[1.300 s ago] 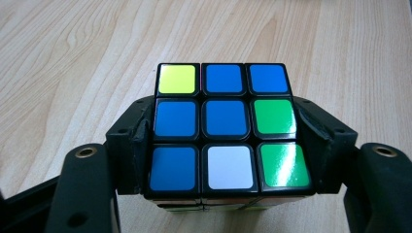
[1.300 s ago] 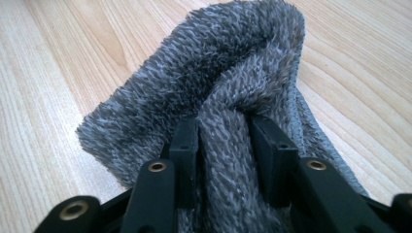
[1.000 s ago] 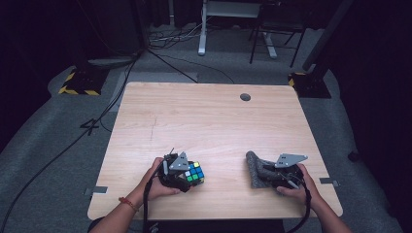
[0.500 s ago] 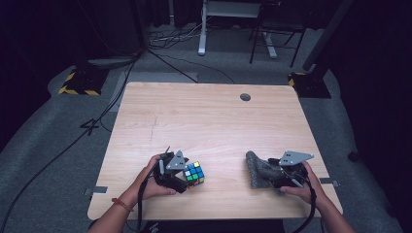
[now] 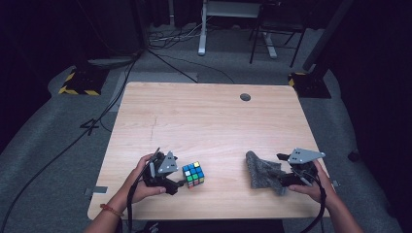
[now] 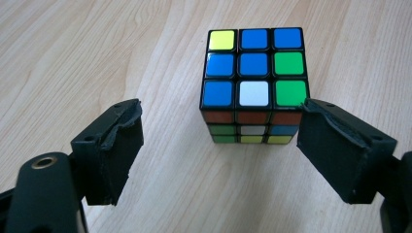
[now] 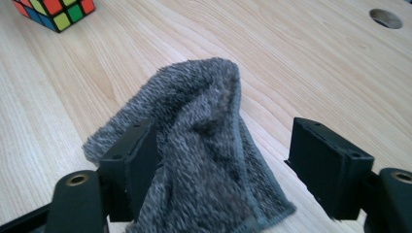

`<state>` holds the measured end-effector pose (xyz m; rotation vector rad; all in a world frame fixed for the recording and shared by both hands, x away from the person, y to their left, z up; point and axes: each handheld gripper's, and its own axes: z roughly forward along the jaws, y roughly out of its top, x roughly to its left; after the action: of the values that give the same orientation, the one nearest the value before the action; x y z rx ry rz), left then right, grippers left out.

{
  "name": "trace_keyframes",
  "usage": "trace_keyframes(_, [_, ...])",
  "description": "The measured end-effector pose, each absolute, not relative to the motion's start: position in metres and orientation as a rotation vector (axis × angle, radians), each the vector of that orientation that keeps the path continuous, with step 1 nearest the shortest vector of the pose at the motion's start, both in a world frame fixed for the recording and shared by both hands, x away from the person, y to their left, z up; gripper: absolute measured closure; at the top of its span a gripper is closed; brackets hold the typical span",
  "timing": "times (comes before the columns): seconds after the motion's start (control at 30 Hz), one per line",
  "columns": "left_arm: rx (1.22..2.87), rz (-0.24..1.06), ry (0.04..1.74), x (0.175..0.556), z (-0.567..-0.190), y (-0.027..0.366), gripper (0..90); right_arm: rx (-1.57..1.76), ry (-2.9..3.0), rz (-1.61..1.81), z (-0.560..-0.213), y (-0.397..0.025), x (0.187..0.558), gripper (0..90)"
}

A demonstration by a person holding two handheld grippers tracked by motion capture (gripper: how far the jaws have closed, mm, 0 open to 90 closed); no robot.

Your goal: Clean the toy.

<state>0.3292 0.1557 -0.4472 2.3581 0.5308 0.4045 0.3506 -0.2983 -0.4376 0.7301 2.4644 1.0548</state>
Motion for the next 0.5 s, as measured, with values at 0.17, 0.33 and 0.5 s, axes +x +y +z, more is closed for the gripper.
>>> trace_keyframes(0.17, [2.374,0.459,0.532,0.324,-0.446,0.165,17.7,0.761,2.467,1.028,-0.441,-0.311,0.346,26.5])
trace_keyframes(0.33, [2.372,0.454,0.576,0.324,-0.447,0.18,18.1,0.835,2.437,1.027,-0.449,-0.332,0.342,26.4])
trace_keyframes(0.5, [2.36,0.451,0.624,0.327,-0.454,0.193,18.0,0.9,2.413,1.025,-0.458,-0.349,0.34,26.4])
